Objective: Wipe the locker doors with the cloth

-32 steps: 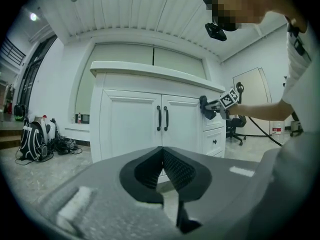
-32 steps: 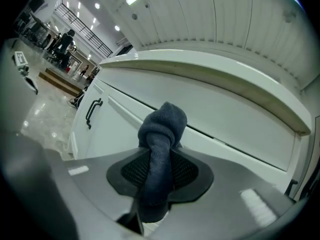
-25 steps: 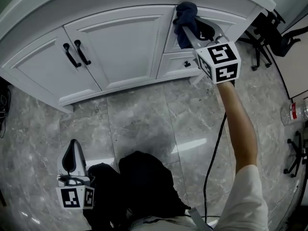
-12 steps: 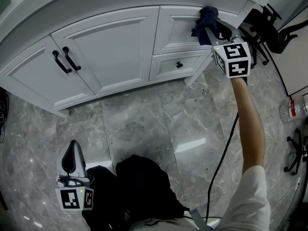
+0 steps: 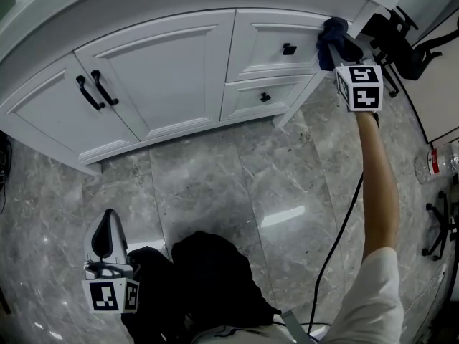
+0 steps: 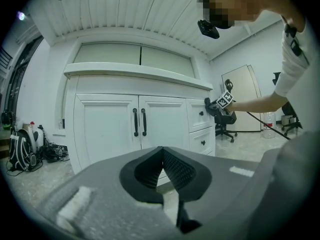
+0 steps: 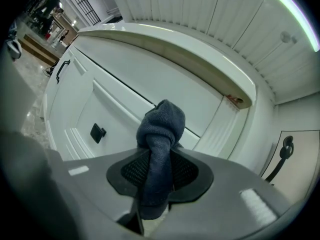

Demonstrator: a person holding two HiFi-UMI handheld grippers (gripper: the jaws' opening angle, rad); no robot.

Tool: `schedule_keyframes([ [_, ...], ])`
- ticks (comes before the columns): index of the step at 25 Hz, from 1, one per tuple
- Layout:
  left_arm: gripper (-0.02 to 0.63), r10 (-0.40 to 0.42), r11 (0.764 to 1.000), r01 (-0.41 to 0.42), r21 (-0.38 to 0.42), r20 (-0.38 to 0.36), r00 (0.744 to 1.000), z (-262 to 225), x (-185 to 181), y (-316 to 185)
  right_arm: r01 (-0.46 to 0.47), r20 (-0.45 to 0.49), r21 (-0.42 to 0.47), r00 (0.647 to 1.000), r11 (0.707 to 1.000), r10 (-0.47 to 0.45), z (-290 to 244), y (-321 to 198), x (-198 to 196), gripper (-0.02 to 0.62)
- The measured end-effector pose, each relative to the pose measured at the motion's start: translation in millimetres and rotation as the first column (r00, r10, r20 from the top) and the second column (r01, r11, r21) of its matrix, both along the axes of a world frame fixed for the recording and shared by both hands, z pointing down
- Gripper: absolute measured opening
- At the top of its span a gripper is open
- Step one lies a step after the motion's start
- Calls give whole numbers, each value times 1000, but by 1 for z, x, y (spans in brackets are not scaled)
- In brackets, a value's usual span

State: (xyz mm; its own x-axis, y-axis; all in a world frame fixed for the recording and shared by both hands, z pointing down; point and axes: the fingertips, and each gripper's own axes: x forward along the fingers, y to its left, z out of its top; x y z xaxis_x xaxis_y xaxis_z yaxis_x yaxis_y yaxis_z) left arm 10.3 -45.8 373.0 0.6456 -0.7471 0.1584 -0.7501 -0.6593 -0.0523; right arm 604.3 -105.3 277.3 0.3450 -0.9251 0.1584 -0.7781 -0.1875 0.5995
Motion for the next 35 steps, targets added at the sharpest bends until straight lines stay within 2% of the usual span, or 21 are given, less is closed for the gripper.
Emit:
schedule_keyframes([
  [4,2,-6,1000,6,4,0,1000,-2,-4,0,-11,29,38,1000,999,10,-5,5,-7,104],
  [6,2,-8,1000,8,6,-2,1000,-3,-5,0,26,51,79,998,997,-30,-10,11,-29,103],
  [9,2,-15,1000,15,5,-2,1000,-1,-7,-2,159,67,99,984,982,-166,-2,9,-95,103],
  [13,2,-18,1000,18,-3,2,1000,2,-8,-1,360,89,54,928,932,-363,40,-6,-192,104],
  [15,2,-18,1000,18,-1,5,1000,1,-8,1,406,99,21,908,914,-406,64,-17,-221,104],
  [17,2,-19,1000,19,1,10,1000,-1,-9,1,420,116,-1,902,908,-417,84,-29,-233,104],
  [21,2,-28,1000,28,1,17,999,-1,-13,2,414,160,-23,900,910,-406,109,-54,-234,104],
  [26,2,-28,1000,28,1,19,999,-1,-12,2,390,160,-54,912,919,-377,118,-61,-218,103],
  [35,2,-18,1000,18,1,26,1000,2,-7,1,217,180,-98,964,971,-197,125,-34,-113,103],
])
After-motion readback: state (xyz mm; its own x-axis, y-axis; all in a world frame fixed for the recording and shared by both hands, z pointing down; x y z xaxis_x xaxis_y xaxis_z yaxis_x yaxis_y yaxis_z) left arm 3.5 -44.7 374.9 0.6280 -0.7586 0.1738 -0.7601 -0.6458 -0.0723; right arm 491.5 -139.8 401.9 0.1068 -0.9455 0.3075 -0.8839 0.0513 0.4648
